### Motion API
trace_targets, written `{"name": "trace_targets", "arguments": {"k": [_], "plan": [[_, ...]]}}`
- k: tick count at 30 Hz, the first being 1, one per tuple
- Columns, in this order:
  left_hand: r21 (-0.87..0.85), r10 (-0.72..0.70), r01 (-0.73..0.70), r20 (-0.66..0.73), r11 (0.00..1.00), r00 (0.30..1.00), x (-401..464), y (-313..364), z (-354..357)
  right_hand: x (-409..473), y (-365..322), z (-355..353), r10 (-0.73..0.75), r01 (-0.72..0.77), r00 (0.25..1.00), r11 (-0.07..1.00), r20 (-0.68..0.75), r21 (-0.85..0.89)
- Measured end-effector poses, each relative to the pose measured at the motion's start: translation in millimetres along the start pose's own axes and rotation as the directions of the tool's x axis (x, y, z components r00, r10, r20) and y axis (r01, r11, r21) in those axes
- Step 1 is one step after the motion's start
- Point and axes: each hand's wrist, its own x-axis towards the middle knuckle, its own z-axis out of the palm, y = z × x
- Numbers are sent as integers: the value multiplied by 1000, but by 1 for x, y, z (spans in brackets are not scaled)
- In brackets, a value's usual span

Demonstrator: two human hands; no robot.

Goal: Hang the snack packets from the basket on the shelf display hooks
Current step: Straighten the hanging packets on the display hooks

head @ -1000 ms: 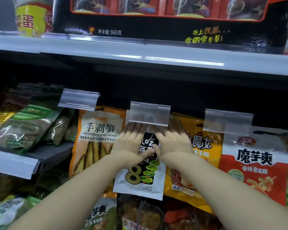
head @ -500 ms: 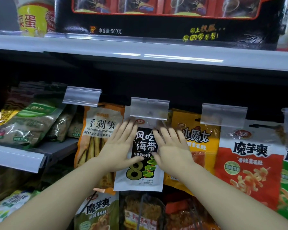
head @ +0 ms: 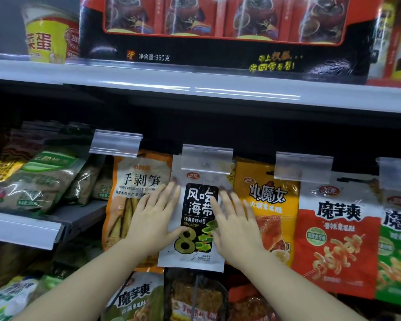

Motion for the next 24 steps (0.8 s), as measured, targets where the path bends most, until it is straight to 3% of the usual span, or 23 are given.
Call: {"name": "trace_targets", "arguments": {"k": [5,13,20,24], "plan": [[-19,65,-69,-154,997,986,-8,4,-3,-15,8,-7,-8,8,999,1000,-43,2],[-82,205,-229,-233,970,951,-13,45,-8,-51,48,-26,62,-63,998,998,-24,-33],[-178,370,-397,-166,900,914,2,158,-32,-100,127,-38,212,-211,977,972,5,-103],[-167,321,-326,-54,931,945,32,227,-55,-110,180,-44,257,-255,966,963,5,-88]]}}
